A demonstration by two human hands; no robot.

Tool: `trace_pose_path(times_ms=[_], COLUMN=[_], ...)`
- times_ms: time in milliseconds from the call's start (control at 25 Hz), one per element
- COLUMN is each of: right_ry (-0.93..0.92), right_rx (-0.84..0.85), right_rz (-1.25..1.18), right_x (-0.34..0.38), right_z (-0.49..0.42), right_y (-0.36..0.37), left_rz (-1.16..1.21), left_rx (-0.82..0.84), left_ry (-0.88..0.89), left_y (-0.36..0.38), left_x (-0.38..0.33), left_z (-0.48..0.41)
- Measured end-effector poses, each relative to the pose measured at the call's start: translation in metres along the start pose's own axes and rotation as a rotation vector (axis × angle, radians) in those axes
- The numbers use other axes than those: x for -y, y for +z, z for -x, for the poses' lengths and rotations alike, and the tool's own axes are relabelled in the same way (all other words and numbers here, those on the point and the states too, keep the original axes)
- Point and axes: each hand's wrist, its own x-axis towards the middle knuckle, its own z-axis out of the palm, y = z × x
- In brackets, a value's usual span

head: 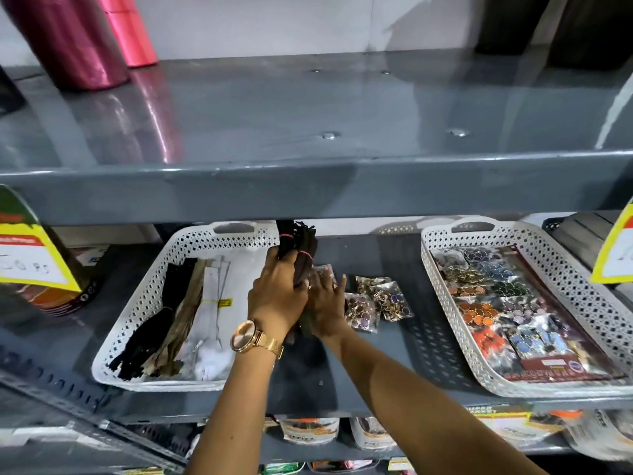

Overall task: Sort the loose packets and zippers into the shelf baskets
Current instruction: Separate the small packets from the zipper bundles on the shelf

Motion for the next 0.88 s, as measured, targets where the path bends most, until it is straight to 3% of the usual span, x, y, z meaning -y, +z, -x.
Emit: trace_pose_path(times_ms=[120,320,560,640,760,880], right_ry=[-0.013,0.040,0.023,0.027,0.119,0.179], right_rx=[-0.046,-0.039,-0.059,-0.158,-0.338,-0.159], right_rz=[0.081,-0.007,-0.132,-0.191,-0.242,-0.334], right_x=[-0.018,-0.069,-0.106,-0.101,-0.076,-0.051], right_z=[0.009,0.032,0.058,0.061,0.059,0.050], right_y=[0.009,0.020,0.016,0.010,-0.004,-0.016], left_rz=[0.034,0.015,-0.157,-0.251,-0.286,-0.317], left_rx=[0.061,0.211,0.308,0.341,0.242,0.221], left_ry=[0.026,0.041,-0.110,-0.124,-0.106,-0.077], left_y=[0.008,0.041,0.068,0.071,0.065,0.056], left_x=[-0.002,-0.015,-0.012,-0.008,-0.010,-0.009], left_z=[0.005,0.011,0.014,0.017,0.021,0.024])
